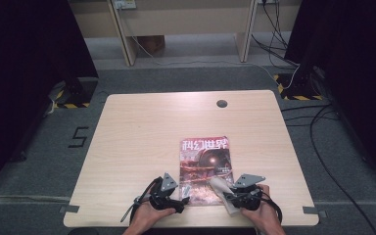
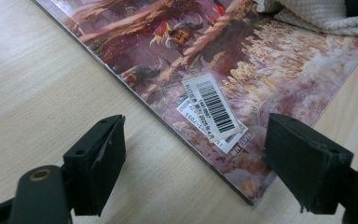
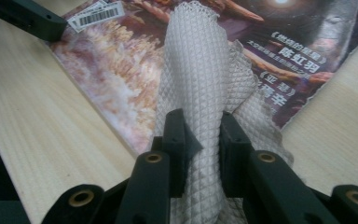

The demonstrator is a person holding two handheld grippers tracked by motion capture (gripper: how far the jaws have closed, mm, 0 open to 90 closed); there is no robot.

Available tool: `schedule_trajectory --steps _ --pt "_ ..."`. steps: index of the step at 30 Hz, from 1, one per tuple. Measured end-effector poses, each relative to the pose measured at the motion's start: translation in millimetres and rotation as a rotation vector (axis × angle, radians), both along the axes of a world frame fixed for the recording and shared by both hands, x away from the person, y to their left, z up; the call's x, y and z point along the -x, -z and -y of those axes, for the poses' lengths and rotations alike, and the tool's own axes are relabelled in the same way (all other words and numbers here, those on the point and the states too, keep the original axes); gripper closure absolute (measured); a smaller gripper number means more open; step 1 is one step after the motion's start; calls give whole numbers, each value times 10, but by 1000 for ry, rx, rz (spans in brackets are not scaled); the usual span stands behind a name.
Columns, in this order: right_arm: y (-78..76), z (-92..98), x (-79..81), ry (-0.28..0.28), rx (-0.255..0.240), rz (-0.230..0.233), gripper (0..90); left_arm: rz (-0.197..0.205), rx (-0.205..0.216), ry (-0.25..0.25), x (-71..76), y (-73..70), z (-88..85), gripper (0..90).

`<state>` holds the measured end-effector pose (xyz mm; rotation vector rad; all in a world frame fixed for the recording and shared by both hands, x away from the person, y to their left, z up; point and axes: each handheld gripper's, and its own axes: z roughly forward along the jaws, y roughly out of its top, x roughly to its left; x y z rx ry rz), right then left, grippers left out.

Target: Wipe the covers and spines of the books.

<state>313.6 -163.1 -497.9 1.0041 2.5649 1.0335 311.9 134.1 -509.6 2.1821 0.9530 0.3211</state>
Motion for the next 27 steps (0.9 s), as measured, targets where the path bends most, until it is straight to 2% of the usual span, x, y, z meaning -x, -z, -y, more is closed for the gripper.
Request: schedule_trajectory --steps 5,11,17,20,27 --pt "-9 81 -77 42 16 12 769 4 -2 0 5 2 1 203" --pt "-20 51 -176 51 41 24 770 -5 1 3 -7 2 -4 205" --pt "-28 10 -371 57 58 32 769 -13 0 13 -23 0 -7 205" --pt "-32 -11 -467 64 68 35 770 -23 14 9 -30 8 -14 205" --pt "-34 -27 -741 102 72 38 769 -28 13 16 -43 6 -18 205"
